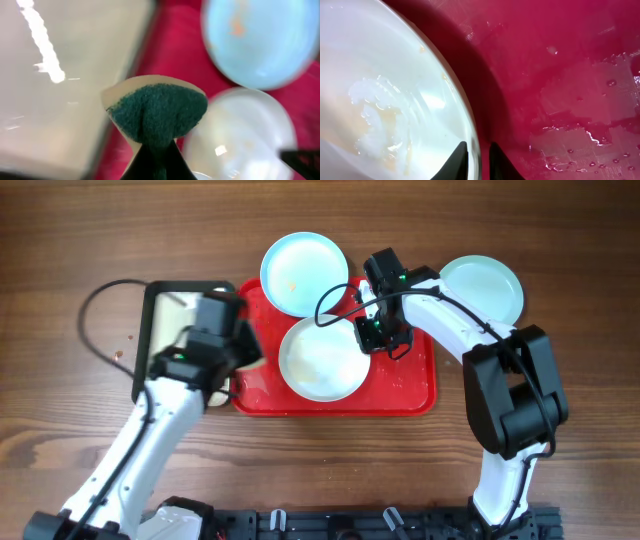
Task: Clean dirty plates on tray and stack at the side
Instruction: 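Lift the sponge with the left gripper back over the white tray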
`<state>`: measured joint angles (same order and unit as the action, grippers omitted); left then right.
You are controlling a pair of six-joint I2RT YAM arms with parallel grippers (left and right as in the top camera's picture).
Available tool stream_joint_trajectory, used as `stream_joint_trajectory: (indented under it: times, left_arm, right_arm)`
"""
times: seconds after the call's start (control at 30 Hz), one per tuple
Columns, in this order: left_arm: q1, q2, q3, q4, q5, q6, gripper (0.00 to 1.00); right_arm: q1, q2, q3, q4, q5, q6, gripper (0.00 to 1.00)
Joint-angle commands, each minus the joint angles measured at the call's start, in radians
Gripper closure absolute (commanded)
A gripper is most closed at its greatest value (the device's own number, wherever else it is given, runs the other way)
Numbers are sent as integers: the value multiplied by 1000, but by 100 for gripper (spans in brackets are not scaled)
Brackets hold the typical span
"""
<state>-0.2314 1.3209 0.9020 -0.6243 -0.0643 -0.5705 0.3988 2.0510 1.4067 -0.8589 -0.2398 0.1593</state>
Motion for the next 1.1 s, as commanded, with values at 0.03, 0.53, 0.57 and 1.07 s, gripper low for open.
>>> stream_joint_trajectory:
  times: [0.03, 0.53, 0.57, 1.07]
  left_arm:
    - [191, -11, 0, -75, -71, 17, 96]
    - [466, -11, -1, -117, -107, 41, 96]
    - [469, -11, -1, -117, -121, 43, 96]
    - [471, -11, -19, -116, -230, 43, 96]
  right_arm:
    - [10, 14, -8, -10, -16, -2, 84]
    - [10, 14, -8, -16, -15, -2, 90]
    - [10, 14, -8, -16, -15, -1, 92]
    - [10, 11, -4, -33, -16, -2, 96]
